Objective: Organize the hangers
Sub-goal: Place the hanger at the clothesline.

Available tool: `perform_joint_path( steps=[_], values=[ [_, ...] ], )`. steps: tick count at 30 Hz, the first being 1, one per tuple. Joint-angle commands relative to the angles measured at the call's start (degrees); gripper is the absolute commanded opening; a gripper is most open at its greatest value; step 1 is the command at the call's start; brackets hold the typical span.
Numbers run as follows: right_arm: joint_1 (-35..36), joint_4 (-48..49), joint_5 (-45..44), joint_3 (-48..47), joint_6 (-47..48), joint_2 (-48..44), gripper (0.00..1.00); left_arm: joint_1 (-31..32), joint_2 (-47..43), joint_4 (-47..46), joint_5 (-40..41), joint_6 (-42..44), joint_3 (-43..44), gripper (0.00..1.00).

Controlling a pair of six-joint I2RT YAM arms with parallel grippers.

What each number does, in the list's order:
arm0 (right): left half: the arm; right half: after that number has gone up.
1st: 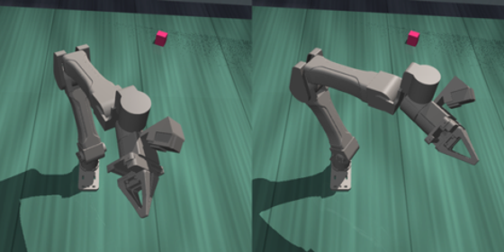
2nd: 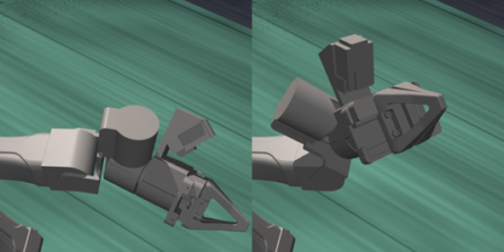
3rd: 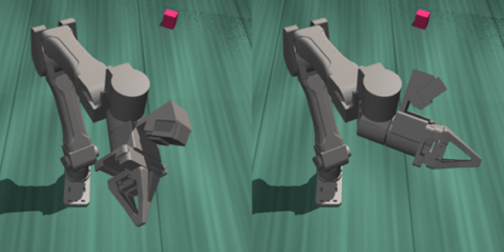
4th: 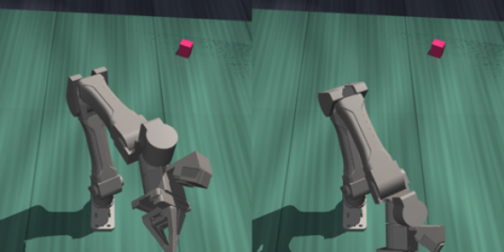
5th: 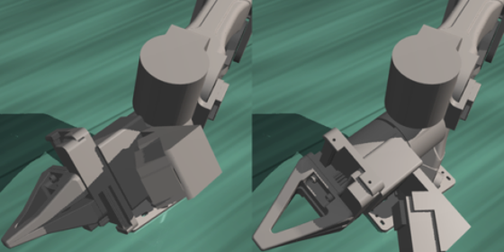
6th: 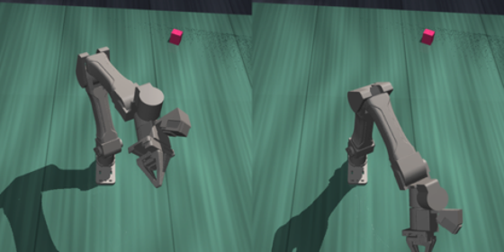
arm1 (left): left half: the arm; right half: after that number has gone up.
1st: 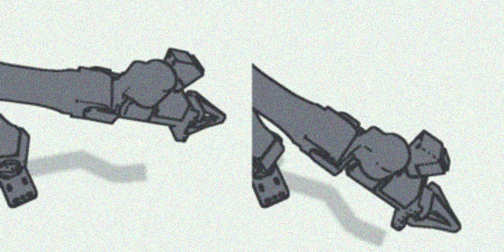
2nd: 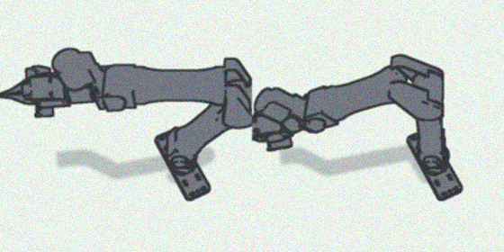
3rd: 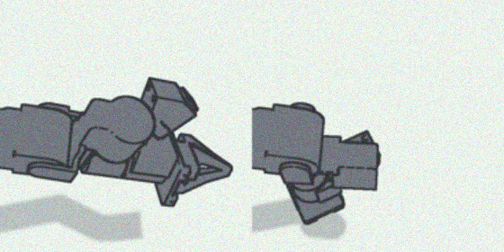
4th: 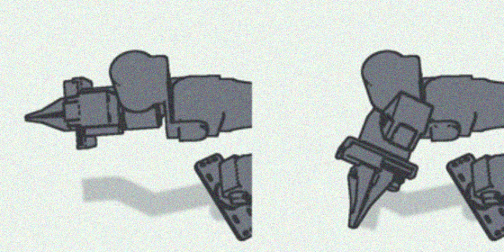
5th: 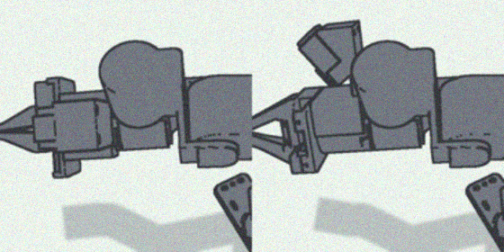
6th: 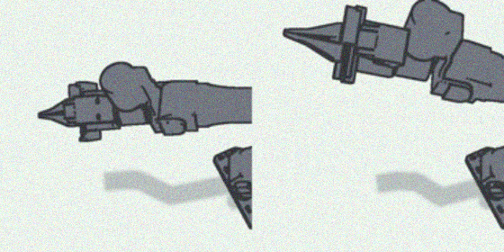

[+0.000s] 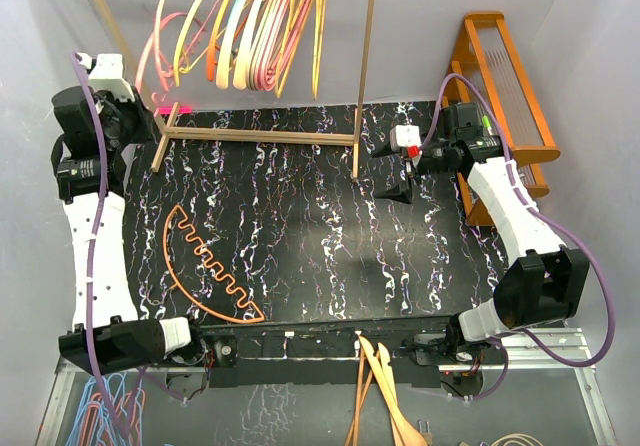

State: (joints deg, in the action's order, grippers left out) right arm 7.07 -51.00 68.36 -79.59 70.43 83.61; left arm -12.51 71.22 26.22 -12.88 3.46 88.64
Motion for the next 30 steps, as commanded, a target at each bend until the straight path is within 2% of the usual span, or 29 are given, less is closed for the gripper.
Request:
perform_joint_path(
  steps=[1,5,10,13,22,30],
  values=[
    [0.0,1.6,-0.3,1.1,0.9,-1.0,0.98,2.0,-3.6,-3.2,-12.0,3.5,2.6,0.00],
    [0.0,2.2,-0.1,1.5,0.5,-1.0,0.98,2.8,-3.9,-2.5,-11.4,4.9,3.6,0.00],
    [-0.1,2.3,-0.1,1.3,0.1,-0.7,0.98,2.9,-2.2,-2.8,4.0,4.1,6.3,0.00],
    [0.0,2.5,0.1,1.1,0.0,-0.3,0.98,2.9,-0.3,-2.7,6.5,4.5,9.7,0.00],
    [0.0,7.6,1.2,4.1,-5.5,-0.1,0.98,2.9,6.2,-0.4,4.4,4.7,23.8,0.00],
    [-0.1,9.5,0.9,4.1,-8.3,0.7,0.98,2.9,12.8,1.1,0.4,5.2,28.8,0.00]
  ],
)
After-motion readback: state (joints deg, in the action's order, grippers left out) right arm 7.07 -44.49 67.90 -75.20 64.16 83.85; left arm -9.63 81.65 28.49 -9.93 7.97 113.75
